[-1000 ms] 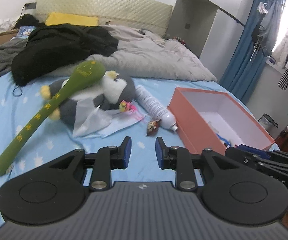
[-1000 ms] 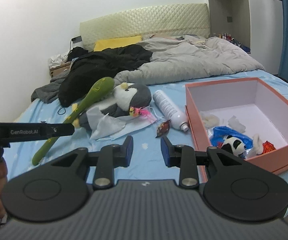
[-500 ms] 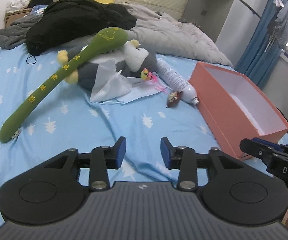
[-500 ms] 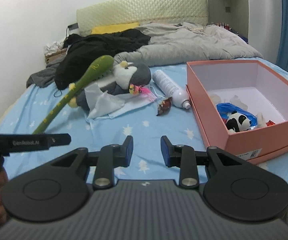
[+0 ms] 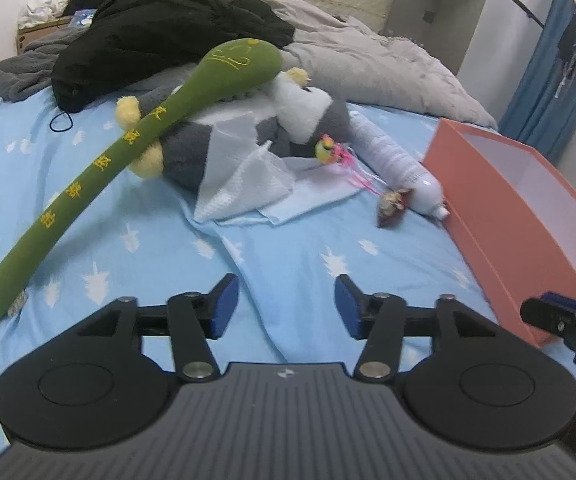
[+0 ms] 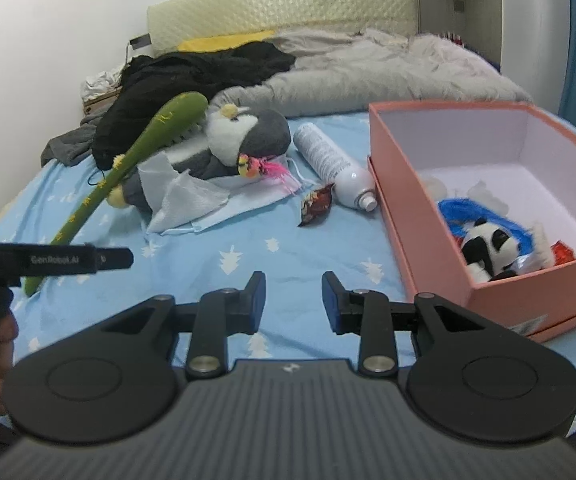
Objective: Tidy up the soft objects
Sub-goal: 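Withdraw both open grippers from the box back toward the toy pile, then grasp the snack wrapper with the right gripper while the left gripper grasps the white tissue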
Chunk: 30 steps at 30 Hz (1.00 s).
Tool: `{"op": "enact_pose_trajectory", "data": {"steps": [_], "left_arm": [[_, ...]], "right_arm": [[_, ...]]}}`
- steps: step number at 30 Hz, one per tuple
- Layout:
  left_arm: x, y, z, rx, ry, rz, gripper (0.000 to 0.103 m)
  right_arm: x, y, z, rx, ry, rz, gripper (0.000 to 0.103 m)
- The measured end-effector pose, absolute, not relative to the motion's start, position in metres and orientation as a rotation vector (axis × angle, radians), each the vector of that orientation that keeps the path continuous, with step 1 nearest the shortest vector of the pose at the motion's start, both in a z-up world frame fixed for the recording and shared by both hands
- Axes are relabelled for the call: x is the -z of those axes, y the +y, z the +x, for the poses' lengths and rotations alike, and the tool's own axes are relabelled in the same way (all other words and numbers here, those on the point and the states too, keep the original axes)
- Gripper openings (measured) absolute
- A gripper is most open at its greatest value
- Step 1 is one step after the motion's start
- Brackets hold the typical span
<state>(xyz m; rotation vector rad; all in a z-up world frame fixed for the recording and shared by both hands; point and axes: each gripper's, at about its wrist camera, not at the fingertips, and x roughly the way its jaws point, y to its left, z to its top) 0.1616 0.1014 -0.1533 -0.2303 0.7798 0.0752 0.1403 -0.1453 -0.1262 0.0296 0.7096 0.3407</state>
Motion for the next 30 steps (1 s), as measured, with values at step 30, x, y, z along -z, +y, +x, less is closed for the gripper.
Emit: {"op": "enact_pose_trajectory", "data": {"steps": [30], "left_arm": [[0.218, 0.143, 0.294, -0.196, 0.743, -0.118, 0.076]], "right_arm": [[0.218, -0.091, 0.311, -0.276, 0.732, 0.084, 0.062]]}}
